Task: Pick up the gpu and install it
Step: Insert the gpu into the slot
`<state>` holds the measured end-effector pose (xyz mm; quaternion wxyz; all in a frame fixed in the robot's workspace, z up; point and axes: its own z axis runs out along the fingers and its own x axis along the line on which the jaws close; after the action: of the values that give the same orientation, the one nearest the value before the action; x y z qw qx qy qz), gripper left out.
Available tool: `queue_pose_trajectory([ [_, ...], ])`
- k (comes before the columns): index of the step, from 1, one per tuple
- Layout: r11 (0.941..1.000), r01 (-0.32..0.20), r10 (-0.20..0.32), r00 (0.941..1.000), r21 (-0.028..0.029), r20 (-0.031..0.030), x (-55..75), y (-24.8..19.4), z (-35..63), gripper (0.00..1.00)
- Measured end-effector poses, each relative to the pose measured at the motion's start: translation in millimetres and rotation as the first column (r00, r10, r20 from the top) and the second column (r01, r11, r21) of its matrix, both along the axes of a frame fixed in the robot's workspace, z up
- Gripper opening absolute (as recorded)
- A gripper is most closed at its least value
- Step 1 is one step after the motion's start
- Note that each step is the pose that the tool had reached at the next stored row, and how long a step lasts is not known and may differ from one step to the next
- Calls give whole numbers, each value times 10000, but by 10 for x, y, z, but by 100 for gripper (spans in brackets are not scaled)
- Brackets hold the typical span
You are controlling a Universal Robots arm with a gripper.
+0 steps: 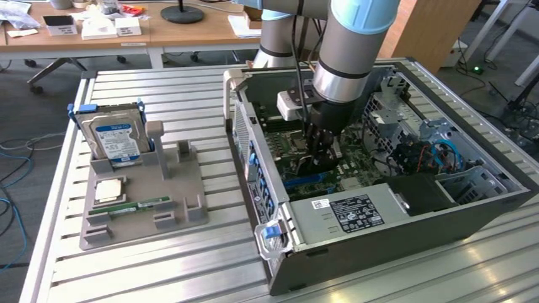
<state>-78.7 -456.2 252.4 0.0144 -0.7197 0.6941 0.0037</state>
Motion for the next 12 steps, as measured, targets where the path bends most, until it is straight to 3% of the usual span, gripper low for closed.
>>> queue_pose_trajectory([
  [12, 10000, -58, 58, 10000, 2, 8, -7, 2, -36, 26],
])
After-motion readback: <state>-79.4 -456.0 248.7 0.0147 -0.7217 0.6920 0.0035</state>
